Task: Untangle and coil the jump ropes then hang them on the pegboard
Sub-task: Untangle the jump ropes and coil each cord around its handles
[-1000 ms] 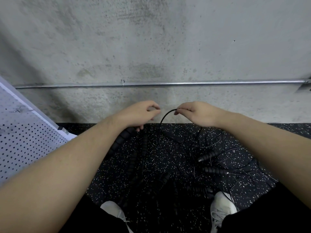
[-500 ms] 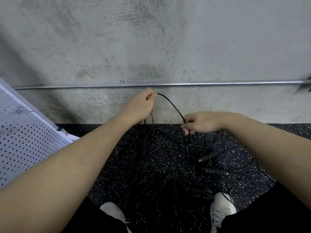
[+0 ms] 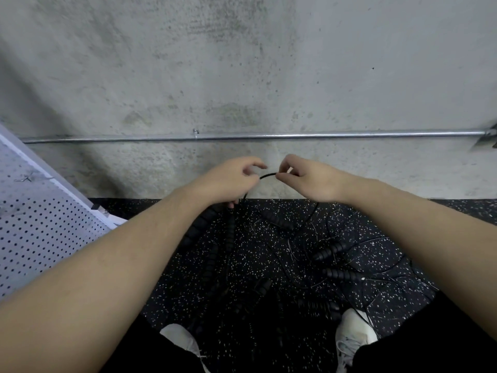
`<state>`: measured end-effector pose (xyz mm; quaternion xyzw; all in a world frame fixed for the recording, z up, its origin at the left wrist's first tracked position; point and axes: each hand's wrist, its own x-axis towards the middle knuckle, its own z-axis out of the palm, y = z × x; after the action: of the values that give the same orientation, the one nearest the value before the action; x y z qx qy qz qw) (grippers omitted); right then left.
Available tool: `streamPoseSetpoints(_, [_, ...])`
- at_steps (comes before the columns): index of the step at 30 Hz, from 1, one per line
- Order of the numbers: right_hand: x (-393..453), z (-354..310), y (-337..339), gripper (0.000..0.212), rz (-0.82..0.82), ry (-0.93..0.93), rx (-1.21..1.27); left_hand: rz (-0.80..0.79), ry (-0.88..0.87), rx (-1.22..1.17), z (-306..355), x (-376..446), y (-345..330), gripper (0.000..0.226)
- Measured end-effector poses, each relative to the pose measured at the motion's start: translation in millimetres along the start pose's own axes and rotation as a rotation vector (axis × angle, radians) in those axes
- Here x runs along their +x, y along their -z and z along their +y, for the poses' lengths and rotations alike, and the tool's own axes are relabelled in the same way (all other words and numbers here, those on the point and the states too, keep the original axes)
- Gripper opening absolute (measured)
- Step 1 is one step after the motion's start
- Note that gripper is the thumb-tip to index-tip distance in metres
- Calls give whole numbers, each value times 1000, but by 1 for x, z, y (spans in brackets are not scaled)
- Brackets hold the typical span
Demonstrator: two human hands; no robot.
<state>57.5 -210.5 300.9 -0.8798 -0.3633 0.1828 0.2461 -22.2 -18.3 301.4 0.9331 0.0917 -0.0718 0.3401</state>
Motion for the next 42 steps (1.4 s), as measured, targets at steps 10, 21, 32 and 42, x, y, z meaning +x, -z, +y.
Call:
streamPoseSetpoints(10, [0,12,0,24,-97,-14,52,206,-103,-6,-2,3,-1,34])
streamPoseSetpoints(21, [1,33,1,31,-183,-114,-71,267,174,-172,-28,8,13,20])
streamPoseSetpoints(32, [4,5,1,18,43,23,55,-32,-151,81,10,-5,-14,20])
streamPoseSetpoints(42, [1,37,-4,17,-355,-92,-126,236,-109,131,1,-1,-2,26])
